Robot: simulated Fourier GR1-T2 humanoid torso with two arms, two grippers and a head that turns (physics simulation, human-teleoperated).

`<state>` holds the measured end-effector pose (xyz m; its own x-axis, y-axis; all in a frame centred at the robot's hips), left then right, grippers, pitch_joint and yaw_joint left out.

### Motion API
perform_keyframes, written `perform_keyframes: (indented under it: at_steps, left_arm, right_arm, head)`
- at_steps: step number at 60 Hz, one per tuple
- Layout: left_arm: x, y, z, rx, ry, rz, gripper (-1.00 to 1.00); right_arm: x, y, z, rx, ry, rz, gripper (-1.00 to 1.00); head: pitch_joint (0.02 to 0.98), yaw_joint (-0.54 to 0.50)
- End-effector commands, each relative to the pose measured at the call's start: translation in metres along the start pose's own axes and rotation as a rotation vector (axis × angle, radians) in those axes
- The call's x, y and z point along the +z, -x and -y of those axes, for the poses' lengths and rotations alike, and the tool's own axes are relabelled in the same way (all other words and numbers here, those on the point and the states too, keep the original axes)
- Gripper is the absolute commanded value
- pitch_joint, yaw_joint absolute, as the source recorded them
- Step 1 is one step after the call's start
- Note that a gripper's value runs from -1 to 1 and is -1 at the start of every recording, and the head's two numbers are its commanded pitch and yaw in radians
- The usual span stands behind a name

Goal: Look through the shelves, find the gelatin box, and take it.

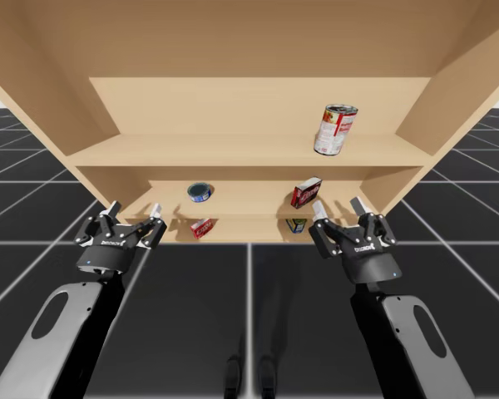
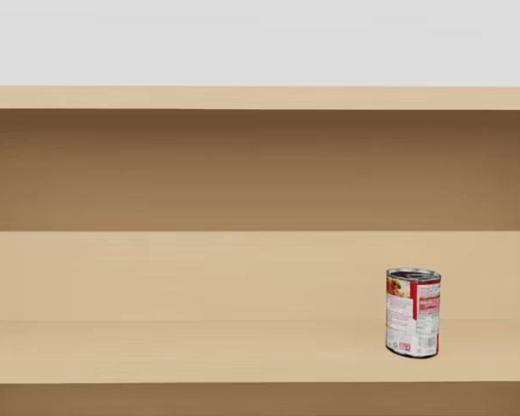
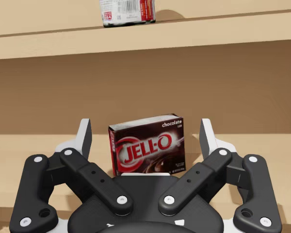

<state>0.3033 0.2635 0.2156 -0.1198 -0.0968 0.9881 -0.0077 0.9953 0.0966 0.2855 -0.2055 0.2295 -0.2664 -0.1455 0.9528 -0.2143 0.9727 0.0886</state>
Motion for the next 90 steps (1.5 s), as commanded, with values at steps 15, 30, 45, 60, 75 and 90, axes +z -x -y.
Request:
perform_keyframes:
  at_steps: [15, 30, 45, 60, 75, 90]
  left_arm:
    - [-0.001, 0.001, 0.000, 0.001, 0.003, -0.008, -1.00]
    - [-0.001, 0.001, 0.000, -0.004, 0.006, -0.012, -1.00]
    - [-0.002, 0.002, -0.001, -0.007, 0.008, -0.013, -1.00]
    - [-0.002, 0.002, 0.002, -0.010, 0.011, -0.012, -1.00]
    - [0.007, -0.006, 0.007, 0.055, 0.062, -0.005, -1.00]
    - [0.046, -0.020, -0.003, 0.101, 0.179, -0.020, -1.00]
  right_arm:
    - [-0.001, 0.000, 0.001, -0.007, 0.002, -0.021, -1.00]
    - [-0.002, 0.000, 0.001, 0.000, 0.006, -0.024, -1.00]
    - [-0.002, 0.001, 0.000, 0.002, 0.000, -0.037, -1.00]
    - [-0.002, 0.002, -0.002, -0.002, -0.004, -0.047, -1.00]
    - [-0.003, 0.002, 0.001, -0.015, 0.009, -0.048, -1.00]
    - [-0.002, 0.001, 0.001, -0.027, 0.010, -0.051, -1.00]
  head:
    - [0.171, -0.01]
    - [0.408, 0.03]
    - [0.655, 0.18]
    - [0.755, 0.27]
    - [0.750, 0.27]
    - [0.752, 0.27]
